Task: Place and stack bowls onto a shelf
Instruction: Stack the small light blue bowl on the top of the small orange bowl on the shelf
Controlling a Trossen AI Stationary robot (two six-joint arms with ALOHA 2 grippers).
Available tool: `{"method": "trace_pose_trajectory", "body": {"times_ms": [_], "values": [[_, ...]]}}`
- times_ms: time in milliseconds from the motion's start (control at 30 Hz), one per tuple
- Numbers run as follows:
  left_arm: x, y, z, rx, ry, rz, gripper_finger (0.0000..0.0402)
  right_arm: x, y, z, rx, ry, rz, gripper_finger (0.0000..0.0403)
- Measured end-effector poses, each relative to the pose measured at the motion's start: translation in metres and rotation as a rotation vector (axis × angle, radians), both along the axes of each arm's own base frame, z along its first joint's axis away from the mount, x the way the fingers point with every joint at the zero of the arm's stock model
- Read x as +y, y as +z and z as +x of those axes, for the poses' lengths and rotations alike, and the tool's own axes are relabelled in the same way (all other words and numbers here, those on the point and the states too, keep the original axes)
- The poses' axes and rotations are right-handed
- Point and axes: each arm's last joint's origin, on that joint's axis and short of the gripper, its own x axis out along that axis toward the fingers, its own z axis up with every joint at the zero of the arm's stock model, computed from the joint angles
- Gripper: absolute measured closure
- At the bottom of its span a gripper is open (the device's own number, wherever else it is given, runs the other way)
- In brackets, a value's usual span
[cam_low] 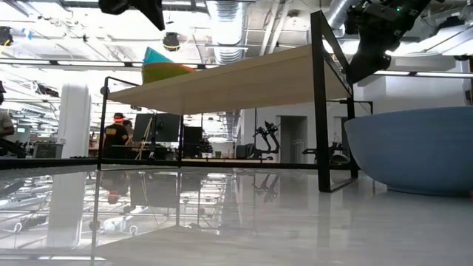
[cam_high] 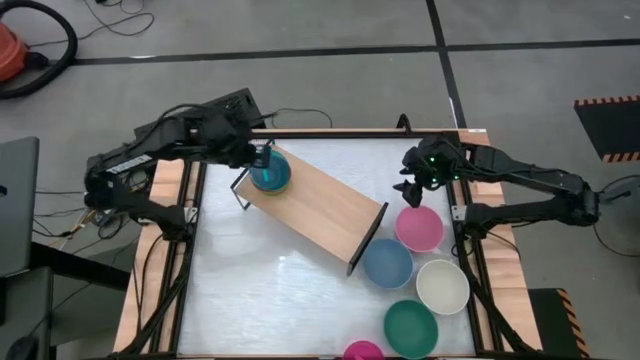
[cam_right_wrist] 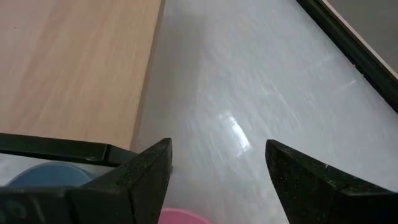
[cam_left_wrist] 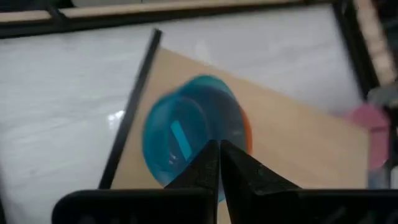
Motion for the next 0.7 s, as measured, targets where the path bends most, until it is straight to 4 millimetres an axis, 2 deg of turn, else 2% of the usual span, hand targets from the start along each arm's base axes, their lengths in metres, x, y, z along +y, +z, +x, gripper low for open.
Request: {"method": "trace_pose_trajectory", "body": {"times_ms": [100,200,333,500,700], "values": [[0.003,-0.012,0.013,0.079,-0.034,-0.021,0.0401,0.0,0.0,0.0,0.001,0.003,-0.003,0.0117],[0.007,-0.019,0.017,0.141,-0.046,-0.03,0.0401,0.0,0.0,0.0,0.001,0.003,-0.003,0.0117],[0.012,-0.022,0.011,0.194,-0.015,-0.041,0.0401,0.0,0.0,0.0,0.002,0.004,-0.003,0.0117],[0.015,-0.016,0.0,0.174,0.028,-0.042,0.0401,0.0,0.0,0.0,0.002,0.004,-0.003,0.0117],[0.017,-0.026,0.006,0.168,0.034,-0.033,0.0401,0.0,0.0,0.0,0.002,0.005,-0.004,0.0117]]}}
